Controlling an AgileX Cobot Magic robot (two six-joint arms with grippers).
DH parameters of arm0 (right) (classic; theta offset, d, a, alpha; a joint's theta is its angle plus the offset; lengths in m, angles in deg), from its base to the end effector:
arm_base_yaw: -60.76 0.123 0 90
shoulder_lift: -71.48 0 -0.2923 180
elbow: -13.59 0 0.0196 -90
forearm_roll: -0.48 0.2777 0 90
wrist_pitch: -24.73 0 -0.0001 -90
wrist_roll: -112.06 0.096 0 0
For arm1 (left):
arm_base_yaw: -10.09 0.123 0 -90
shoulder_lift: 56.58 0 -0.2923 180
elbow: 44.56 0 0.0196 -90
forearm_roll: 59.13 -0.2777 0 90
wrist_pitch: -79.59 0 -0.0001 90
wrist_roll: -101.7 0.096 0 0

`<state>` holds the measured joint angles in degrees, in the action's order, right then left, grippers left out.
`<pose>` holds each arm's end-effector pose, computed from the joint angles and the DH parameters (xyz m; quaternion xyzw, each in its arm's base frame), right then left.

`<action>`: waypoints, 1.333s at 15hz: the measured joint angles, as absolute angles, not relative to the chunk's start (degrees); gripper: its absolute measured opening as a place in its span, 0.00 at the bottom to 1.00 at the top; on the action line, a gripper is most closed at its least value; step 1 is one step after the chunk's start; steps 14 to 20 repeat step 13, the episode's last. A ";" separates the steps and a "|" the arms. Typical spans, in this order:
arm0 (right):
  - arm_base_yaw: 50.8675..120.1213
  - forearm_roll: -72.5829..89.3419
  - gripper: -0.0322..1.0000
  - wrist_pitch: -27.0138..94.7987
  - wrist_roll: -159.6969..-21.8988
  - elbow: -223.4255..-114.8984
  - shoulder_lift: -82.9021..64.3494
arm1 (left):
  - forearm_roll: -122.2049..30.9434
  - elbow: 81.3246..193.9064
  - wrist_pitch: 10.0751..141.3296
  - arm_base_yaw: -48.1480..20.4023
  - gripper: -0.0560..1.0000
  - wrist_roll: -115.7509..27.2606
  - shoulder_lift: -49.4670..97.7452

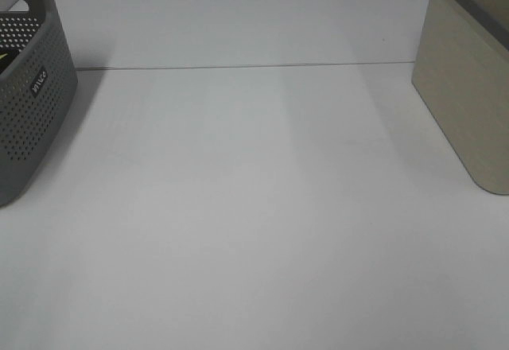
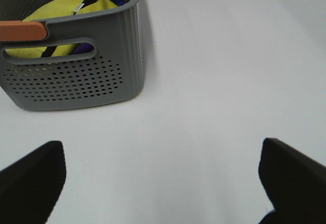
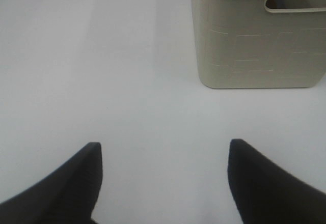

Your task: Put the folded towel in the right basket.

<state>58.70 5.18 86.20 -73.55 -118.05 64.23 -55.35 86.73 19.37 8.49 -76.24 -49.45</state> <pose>0.0136 0.0064 0.2894 -0.0285 0.8518 0.0060 0.5230 0.0147 -0.0059 0.2893 0.0283 0.8474 -0.0308 0.5293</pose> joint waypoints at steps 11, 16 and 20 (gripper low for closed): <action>58.70 5.24 0.67 86.20 -73.55 -118.05 64.23 | -55.35 86.73 19.37 8.49 0.98 -76.24 -49.45; 58.70 5.24 0.67 86.20 -73.55 -118.05 64.23 | -55.35 86.73 19.37 8.49 0.98 -76.24 -49.45; 58.70 5.24 0.67 86.20 -73.55 -118.05 64.23 | -55.35 86.73 19.37 8.49 0.98 -76.24 -49.45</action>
